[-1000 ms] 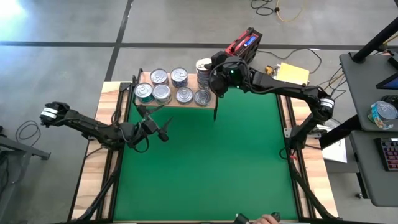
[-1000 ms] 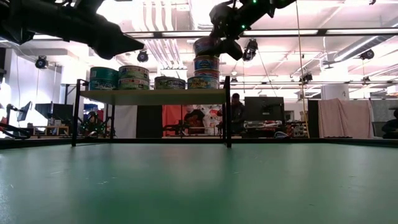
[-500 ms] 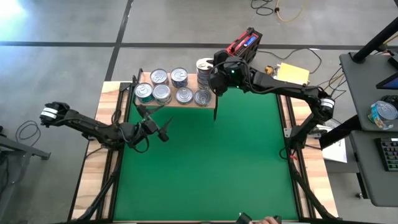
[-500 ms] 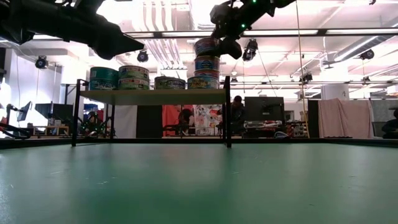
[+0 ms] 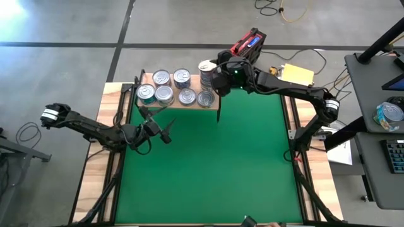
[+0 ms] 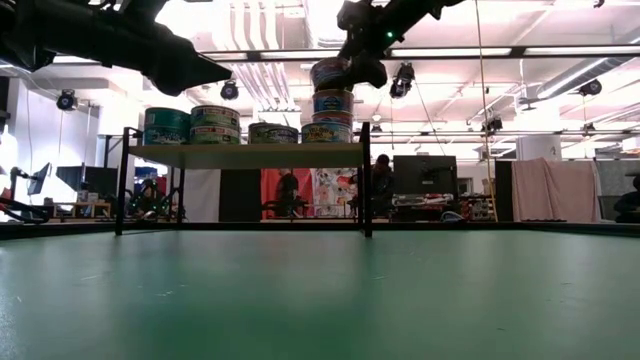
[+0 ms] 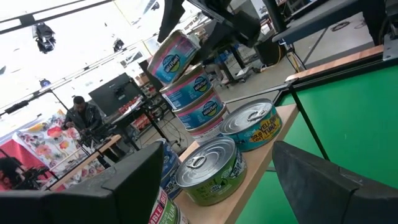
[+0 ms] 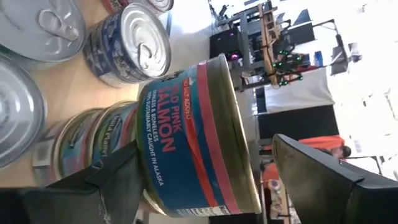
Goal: Stack canned seafood by type on shelf
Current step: Stack the blue tuna can on top of the blue tuna can on the shelf
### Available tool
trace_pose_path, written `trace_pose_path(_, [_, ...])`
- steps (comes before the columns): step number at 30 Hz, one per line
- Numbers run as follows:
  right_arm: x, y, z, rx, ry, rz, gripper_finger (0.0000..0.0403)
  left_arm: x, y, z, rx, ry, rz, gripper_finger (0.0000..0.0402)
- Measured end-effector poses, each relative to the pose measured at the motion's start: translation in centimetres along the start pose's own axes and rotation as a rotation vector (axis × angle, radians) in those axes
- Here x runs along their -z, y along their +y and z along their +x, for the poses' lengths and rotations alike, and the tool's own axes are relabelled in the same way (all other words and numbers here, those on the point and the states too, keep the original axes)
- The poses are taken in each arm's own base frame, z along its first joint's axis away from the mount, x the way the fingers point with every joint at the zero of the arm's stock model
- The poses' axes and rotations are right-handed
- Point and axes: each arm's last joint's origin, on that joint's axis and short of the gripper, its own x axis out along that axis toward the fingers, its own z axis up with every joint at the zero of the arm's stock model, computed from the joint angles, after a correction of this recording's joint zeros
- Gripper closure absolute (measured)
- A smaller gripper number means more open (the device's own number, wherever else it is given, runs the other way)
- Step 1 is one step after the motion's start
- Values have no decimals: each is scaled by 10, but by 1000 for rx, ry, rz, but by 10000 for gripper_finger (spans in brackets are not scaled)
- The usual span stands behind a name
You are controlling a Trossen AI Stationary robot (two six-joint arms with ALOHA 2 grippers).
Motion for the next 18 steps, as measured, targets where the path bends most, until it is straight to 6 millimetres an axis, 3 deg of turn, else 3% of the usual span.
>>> trace_pose_path(18, [0,-4,-5,-1,115,76,75,0,0,0,-1,0,0,118])
